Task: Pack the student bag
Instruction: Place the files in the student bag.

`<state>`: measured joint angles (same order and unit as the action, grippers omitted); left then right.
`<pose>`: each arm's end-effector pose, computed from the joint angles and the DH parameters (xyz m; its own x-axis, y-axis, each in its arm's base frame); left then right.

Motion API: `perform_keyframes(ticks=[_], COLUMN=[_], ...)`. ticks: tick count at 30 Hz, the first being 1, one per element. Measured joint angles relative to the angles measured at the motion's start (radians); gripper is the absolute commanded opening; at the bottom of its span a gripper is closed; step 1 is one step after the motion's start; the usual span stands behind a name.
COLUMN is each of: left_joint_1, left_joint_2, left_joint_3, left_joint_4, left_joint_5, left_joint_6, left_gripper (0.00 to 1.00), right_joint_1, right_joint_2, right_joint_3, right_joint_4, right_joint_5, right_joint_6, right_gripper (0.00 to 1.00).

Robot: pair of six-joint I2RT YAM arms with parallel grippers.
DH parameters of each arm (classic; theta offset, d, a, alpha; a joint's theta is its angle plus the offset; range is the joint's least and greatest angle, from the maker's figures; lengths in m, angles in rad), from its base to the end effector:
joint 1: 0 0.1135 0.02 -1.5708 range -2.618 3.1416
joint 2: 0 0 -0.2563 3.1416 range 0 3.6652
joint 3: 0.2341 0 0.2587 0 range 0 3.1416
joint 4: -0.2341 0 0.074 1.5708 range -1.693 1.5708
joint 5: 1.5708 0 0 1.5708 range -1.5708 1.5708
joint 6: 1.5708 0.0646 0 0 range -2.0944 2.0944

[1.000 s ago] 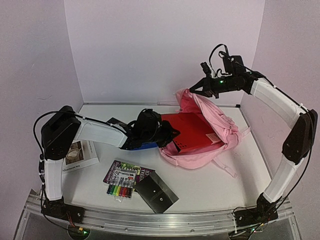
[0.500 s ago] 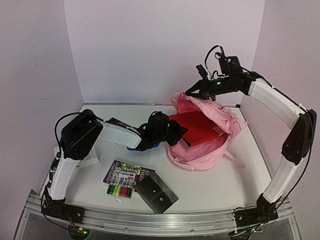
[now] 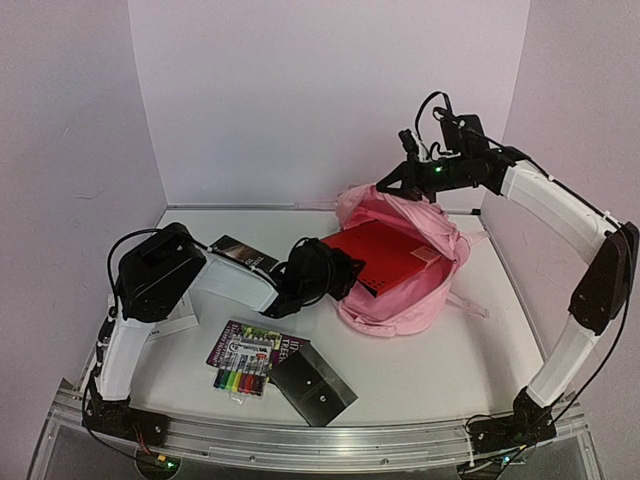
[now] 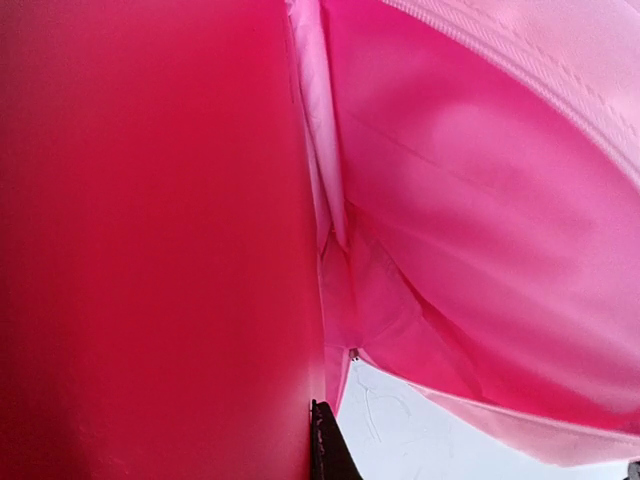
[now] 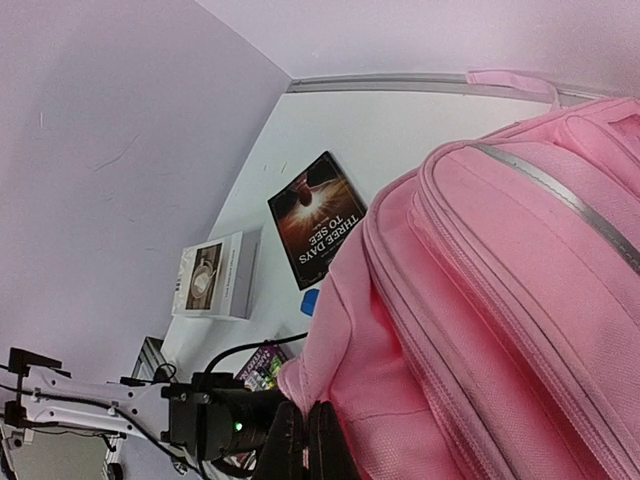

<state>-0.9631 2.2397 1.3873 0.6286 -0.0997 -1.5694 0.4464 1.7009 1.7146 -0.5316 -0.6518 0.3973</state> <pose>0.3048 -0.4270 0.1339 -0.7617 -0.6476 -0.0235 -0.1257 0.1831 -0.9750 0.3556 0.2136 0.3690 -0.7285 -0.0076 -0.6850 -0.5821 0.5341 0.6131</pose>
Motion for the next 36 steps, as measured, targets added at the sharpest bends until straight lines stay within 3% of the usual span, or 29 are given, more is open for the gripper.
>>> perform_keyframes(ticks=[6,10,14,17,19,22,26,30,32,36], left_joint_1=[-0.029,-0.016,0.024,0.065,0.084,0.109,0.135,0.139,0.127,0.088], left_joint_2=[-0.007,0.036,0.14,0.169,0.176,0.206,0.197,0.136,0.098,0.026], left_joint_3=[0.022,0.167,0.35,0.401,0.44,0.55,0.547,0.41,0.347,0.293], left_joint_4=[-0.054,-0.166,-0.237,-0.253,-0.312,-0.42,-0.473,-0.496,-0.52,-0.584], left_joint_5=[-0.064,-0.049,0.054,0.15,0.198,0.252,0.259,0.24,0.226,0.201], left_joint_6=[-0.007,-0.029,-0.024,-0.009,0.019,0.074,0.134,0.16,0.166,0.19], left_gripper=[0.0,0.0,0.0,0.02,0.17,0.48,0.74,0.83,0.83,0.67], right_joint_1=[0.0,0.0,-0.006,-0.009,-0.009,-0.009,-0.007,-0.003,0.002,0.015], right_joint_2=[-0.04,-0.086,-0.14,-0.158,-0.161,-0.161,-0.161,-0.151,-0.138,-0.123], right_joint_3=[-0.023,-0.074,-0.114,-0.146,-0.159,-0.163,-0.149,-0.104,-0.077,-0.054], right_joint_4=[0.009,0.008,0.004,0.006,0.007,0.01,0.019,0.009,0.006,0.005], right_joint_5=[0.045,0.065,0.1,0.113,0.115,0.118,0.139,0.192,0.22,0.287], right_joint_6=[0.007,0.011,0.006,0.003,0.005,0.019,0.056,0.091,0.11,0.15], right_gripper=[0.0,0.0,0.0,0.0,0.0,0.0,0.0,0.0,0.0,0.0])
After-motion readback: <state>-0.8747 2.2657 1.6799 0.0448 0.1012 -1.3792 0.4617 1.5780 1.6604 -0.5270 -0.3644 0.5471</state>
